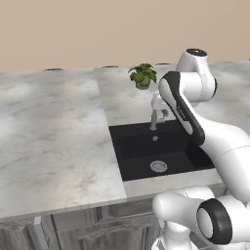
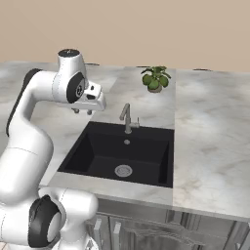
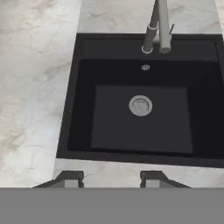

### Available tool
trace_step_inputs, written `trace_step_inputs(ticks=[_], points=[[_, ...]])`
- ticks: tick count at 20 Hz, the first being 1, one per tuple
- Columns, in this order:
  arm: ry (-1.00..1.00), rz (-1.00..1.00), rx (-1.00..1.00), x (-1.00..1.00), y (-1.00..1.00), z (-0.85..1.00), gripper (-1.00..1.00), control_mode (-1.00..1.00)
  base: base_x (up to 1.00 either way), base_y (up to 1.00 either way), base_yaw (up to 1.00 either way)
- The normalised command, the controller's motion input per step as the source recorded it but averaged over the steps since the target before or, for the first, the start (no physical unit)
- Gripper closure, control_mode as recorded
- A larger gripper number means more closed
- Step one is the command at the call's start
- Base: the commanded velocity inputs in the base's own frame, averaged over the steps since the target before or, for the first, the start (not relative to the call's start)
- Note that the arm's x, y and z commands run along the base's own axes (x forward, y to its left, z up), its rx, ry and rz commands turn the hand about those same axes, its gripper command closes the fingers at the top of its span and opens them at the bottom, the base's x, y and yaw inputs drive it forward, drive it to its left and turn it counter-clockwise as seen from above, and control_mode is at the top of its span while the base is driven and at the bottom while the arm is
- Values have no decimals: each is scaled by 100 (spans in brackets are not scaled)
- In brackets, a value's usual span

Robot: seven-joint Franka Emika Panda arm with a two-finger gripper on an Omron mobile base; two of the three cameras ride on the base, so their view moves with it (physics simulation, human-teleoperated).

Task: Store the hot dog in the freezer for long-term storage. Close the freezer door after placing the cooked food.

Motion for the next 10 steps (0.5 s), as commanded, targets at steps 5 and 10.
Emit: trace_step_inputs(ticks=[5,10], points=[[0,0,0,-20,0,0,-100,-100,0,0,0],[13,-2,-1,-26,1,0,-100,-100,0,0,0]])
